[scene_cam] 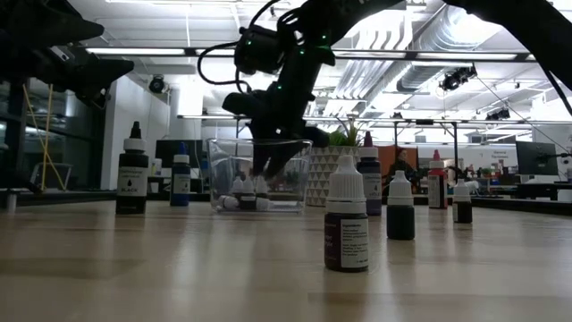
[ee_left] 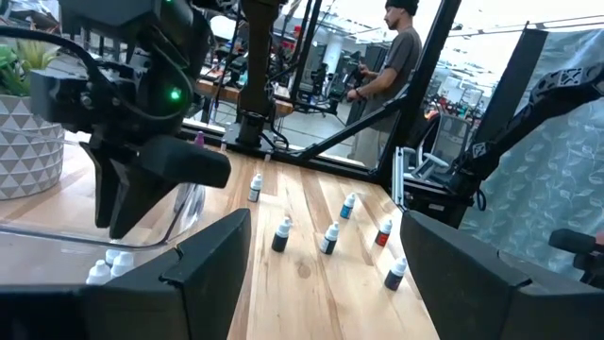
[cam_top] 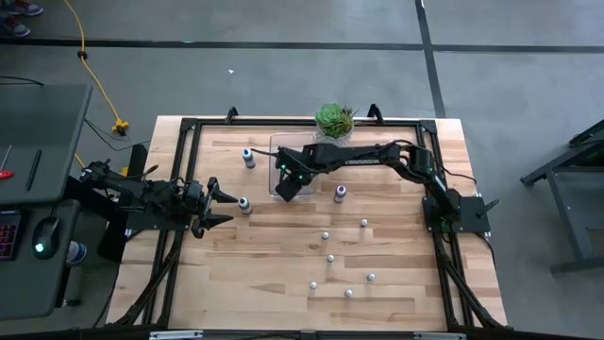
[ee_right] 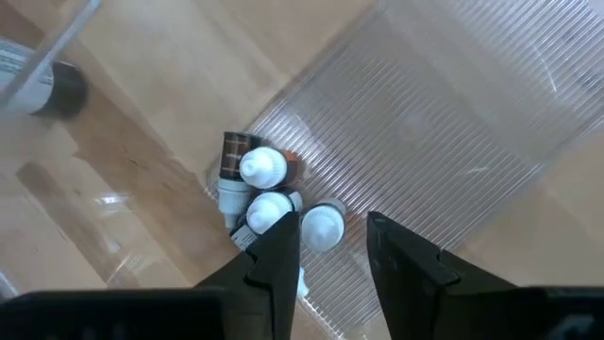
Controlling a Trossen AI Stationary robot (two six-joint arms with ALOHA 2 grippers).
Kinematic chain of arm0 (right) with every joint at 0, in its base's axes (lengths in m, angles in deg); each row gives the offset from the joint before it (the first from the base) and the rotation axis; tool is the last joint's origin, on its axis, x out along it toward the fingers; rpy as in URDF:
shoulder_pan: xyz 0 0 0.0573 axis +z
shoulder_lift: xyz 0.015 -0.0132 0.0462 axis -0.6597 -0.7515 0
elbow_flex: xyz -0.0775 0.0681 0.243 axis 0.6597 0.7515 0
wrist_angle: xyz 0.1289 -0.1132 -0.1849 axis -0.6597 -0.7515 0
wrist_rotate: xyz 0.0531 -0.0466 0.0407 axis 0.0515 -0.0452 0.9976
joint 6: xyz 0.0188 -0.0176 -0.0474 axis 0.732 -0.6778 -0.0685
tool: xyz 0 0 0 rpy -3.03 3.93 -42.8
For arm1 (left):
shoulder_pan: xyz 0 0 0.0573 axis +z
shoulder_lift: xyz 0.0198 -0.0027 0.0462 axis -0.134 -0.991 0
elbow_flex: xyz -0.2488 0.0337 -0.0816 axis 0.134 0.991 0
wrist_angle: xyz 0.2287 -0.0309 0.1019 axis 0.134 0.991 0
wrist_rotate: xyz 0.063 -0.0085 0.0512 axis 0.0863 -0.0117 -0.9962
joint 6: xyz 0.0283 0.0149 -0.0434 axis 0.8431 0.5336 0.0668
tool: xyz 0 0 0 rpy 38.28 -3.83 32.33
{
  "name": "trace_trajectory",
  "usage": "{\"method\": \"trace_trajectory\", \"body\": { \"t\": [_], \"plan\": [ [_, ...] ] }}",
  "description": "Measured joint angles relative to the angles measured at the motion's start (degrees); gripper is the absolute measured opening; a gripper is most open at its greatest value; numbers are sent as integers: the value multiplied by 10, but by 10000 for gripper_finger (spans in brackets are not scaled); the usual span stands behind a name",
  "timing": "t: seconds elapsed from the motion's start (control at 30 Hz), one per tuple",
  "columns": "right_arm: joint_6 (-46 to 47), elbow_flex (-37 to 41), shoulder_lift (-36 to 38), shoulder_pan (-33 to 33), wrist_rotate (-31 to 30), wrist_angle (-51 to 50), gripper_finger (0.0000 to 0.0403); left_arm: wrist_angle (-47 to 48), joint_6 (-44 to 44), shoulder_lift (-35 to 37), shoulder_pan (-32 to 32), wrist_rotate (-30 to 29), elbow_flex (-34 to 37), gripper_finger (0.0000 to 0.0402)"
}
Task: Pick & Place food coloring
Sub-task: Put the small red food coloring bottle into the transparent bin
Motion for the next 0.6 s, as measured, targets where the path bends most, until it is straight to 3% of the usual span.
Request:
{"method": "trace_trajectory", "body": {
  "t": [0.27,0.6],
  "plan": [
    [-30,-2,37,-11,-36,-12,115,0,0,0,0,0,0,271],
    [-86,-3,137,9,-62,-34,115,0,0,0,0,0,0,271]
  ]
}}
